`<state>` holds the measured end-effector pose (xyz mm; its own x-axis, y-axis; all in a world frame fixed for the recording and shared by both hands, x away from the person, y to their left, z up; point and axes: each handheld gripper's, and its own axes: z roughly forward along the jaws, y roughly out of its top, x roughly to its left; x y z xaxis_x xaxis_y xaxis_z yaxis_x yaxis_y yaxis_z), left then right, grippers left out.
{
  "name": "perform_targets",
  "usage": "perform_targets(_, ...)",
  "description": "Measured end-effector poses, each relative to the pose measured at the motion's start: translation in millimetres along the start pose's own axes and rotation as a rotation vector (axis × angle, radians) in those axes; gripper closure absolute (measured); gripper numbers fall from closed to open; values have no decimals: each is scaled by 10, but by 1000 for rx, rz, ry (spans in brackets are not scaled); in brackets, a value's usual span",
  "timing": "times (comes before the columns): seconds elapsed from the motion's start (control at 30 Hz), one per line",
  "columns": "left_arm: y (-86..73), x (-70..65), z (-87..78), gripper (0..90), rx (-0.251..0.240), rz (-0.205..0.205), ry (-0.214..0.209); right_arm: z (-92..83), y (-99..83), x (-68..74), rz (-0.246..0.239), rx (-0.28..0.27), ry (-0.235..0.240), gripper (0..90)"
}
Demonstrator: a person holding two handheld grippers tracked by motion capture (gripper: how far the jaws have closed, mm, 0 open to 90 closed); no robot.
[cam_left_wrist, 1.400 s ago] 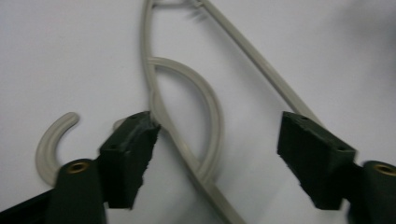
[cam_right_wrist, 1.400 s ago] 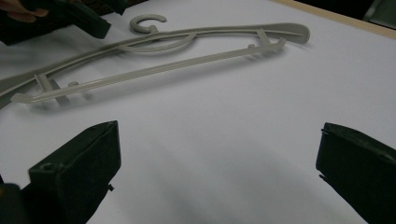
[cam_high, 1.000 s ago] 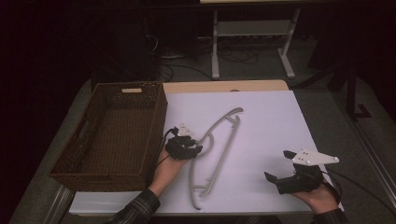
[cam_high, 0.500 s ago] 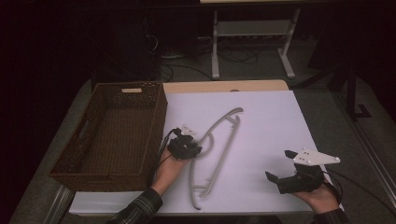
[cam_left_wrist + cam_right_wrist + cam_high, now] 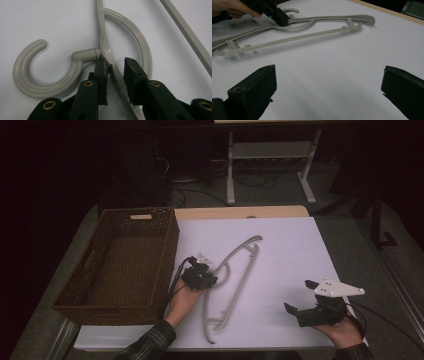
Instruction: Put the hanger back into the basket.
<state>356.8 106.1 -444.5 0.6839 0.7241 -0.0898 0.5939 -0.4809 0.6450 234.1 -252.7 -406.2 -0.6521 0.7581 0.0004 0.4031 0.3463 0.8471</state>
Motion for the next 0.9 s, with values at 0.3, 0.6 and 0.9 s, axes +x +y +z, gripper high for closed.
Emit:
perform_targets(0.3,113,-46,113,749,-3,12,-22,6,8,6,1,-3,1,0)
perform_targets(0.6,273,11,255,778,-8,4,-46,3,3,-1,3,-5,2,0)
perform_targets(0.9,471,72,439,805,-25,52,-78,-2,-7,-16,8,-8,3,0)
